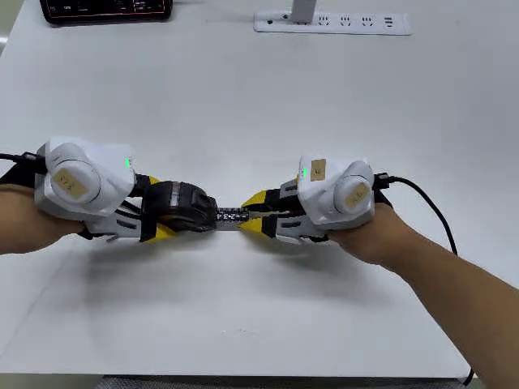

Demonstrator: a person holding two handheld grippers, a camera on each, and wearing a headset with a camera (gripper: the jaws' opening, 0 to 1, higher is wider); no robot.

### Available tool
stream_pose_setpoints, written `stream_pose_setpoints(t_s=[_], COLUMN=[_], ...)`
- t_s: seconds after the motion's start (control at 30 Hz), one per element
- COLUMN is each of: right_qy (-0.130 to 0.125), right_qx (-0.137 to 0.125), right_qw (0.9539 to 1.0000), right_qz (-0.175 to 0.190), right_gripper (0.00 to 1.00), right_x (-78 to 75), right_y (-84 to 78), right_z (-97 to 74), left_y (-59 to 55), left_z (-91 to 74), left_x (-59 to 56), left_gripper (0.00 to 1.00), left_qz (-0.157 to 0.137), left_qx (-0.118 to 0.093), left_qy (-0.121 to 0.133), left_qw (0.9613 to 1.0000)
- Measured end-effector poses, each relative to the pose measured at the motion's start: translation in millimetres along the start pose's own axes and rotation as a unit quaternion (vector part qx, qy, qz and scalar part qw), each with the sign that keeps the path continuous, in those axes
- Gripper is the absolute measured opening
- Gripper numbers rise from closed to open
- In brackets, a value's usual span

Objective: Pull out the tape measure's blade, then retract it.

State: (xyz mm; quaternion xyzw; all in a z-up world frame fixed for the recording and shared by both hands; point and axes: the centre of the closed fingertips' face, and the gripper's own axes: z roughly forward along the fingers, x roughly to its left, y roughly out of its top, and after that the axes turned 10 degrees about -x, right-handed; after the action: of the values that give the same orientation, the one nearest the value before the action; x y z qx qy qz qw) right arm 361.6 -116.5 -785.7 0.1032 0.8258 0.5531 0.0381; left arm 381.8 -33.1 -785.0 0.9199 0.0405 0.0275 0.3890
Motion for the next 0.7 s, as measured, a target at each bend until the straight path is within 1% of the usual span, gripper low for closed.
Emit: stream_pose_setpoints(t_s=[0.23,0.43,0.7], right_qy=[-0.008,-0.011,-0.015], right_qx=[0.001,0.01,0.016], right_qw=[1.0,0.9999,0.9997], right_qz=[0.001,-0.005,-0.007], right_gripper=[0.08,0.08,0.09], right_x=[-0.9,-1.8,-2.1], right_y=[-4.5,-10.4,-13.4], right_z=[-11.4,-19.9,-31.2], left_y=[0.3,0.6,0.0], left_z=[0.0,0.3,0.6], left_x=[0.0,0.4,0.6], left_gripper=[0.3,0.3,0.3], left_qz=[0.002,0.003,0.003], left_qx=[0.001,0.001,0.001], left_qy=[-0.001,0.0,0.0], left_qw=[1.0,1.0,1.0])
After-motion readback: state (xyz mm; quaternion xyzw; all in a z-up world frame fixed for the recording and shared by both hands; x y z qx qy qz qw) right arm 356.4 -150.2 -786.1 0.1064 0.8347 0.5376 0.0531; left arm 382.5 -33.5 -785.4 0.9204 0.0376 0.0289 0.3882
